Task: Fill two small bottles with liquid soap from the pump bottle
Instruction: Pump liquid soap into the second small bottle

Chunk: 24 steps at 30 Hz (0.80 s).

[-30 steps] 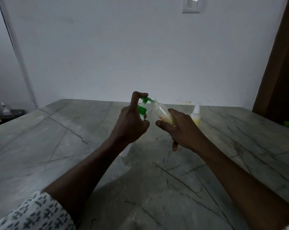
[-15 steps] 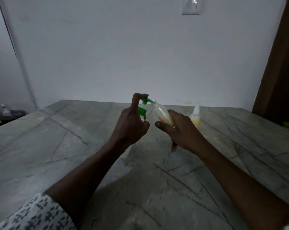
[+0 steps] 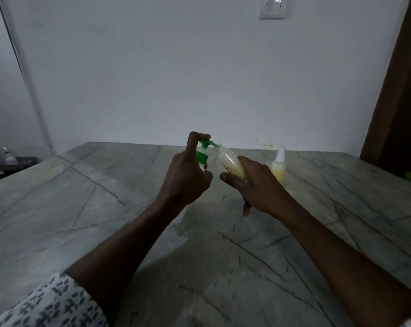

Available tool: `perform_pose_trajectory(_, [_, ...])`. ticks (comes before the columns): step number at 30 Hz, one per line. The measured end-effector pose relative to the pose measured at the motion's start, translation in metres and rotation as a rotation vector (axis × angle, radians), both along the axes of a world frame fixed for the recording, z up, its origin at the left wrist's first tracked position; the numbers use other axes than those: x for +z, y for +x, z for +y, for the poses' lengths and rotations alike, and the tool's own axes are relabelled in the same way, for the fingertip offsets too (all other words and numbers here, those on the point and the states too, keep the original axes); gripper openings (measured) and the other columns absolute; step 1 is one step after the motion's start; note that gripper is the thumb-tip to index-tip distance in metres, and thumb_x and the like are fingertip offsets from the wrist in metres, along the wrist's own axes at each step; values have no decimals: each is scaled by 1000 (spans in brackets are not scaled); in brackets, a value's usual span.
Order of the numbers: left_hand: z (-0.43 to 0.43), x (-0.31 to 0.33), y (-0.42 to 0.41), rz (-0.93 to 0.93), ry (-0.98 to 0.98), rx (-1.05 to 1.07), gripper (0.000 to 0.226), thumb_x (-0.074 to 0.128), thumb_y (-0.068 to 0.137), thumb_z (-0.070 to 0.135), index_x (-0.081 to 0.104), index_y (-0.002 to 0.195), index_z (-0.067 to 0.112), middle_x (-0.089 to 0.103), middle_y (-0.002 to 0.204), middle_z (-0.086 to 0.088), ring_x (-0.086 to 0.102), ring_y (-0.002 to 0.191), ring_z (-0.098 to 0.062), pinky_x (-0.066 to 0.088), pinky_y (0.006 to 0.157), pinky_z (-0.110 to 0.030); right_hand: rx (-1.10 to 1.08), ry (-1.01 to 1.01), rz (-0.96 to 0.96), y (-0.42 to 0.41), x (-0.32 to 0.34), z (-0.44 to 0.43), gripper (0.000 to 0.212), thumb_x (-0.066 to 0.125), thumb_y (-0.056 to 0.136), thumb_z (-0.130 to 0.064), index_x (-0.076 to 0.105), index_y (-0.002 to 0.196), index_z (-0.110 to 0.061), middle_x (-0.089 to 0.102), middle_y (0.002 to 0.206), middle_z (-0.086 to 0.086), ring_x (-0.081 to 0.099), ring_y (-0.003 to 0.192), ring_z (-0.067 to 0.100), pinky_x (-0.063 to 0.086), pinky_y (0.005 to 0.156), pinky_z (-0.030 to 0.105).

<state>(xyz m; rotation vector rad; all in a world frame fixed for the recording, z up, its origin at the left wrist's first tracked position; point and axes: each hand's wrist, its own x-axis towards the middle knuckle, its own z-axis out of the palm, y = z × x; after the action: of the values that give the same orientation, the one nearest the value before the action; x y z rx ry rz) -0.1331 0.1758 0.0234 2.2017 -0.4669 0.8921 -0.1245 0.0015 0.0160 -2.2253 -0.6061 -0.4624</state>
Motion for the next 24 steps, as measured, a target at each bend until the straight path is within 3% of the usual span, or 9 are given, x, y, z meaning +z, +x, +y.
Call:
perform_pose_trajectory(4, [0, -1, 1, 9, 10, -18, 78, 74, 76, -5, 37, 142, 16, 63, 97, -4, 63, 74, -17, 53, 63, -24, 10, 21, -1, 1, 0, -2, 28, 61, 92, -40, 50, 103, -16, 60, 81, 13, 58, 42, 6, 47, 37, 19])
perform_pose_trajectory(12, [2, 1, 2, 1, -5, -7, 71, 76, 76, -6, 42, 136, 11, 59, 102, 1, 57, 69, -3, 46, 59, 0, 19, 8, 7, 0, -1, -3, 30, 62, 92, -40, 51, 105, -15, 59, 83, 14, 59, 42, 8, 51, 37, 26])
perform_pose_trajectory(16, [3, 0, 2, -27, -11, 17, 64, 77, 76, -5, 45, 130, 8, 56, 104, 2, 56, 67, -1, 45, 58, 0, 64, 13, 31, -3, 0, -1, 27, 62, 93, -37, 48, 107, -18, 58, 85, 14, 59, 39, 6, 46, 35, 20])
perform_pose_trajectory(24, [2, -2, 3, 3, -4, -11, 77, 75, 77, -5, 37, 141, 15, 59, 98, 0, 58, 72, -3, 51, 64, -6, 10, 19, -22, 1, -1, 0, 27, 61, 92, -39, 50, 103, -18, 59, 81, 12, 57, 44, 4, 44, 36, 16])
